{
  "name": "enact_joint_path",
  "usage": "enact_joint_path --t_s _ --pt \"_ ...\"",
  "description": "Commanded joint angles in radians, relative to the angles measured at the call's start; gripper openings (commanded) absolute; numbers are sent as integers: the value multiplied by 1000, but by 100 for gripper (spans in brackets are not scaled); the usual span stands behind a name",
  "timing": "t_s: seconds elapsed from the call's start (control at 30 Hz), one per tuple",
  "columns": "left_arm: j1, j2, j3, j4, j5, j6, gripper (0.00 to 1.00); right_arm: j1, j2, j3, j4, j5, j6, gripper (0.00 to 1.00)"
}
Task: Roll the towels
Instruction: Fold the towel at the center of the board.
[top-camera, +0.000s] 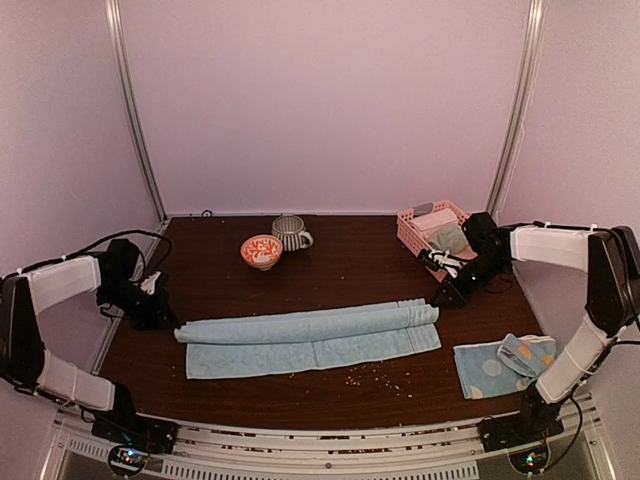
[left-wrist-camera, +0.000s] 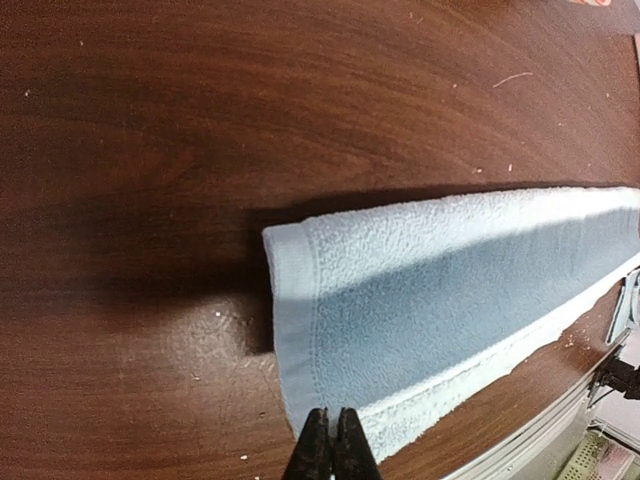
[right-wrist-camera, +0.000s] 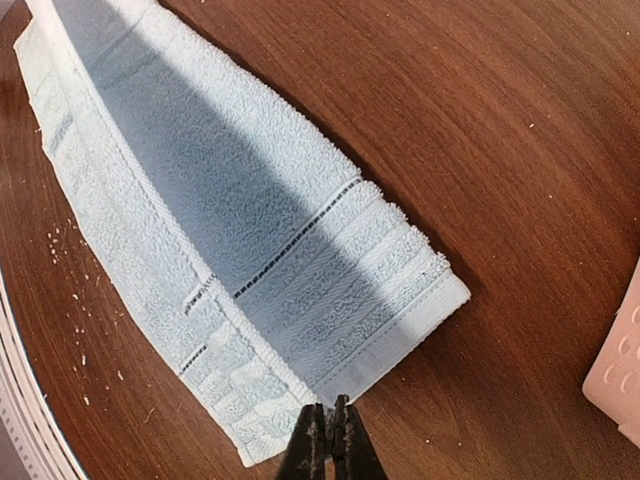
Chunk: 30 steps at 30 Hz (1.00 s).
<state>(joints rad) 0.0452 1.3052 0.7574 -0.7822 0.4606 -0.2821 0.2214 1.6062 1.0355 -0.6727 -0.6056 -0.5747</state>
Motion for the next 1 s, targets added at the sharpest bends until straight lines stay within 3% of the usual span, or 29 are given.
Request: enact_joint_path --t_s 0.0,0.4,0.97 --pt "-29 34 -16 -8 -54 -14 0 9 1 -11 -57 39 -77 0" --pt "-142 69 -40 -80 -110 -48 0 21 -8 -56 -181 20 -281 0" --pt "-218 48 -76 -99 -107 -69 0 44 27 -136 -204 100 -356 0"
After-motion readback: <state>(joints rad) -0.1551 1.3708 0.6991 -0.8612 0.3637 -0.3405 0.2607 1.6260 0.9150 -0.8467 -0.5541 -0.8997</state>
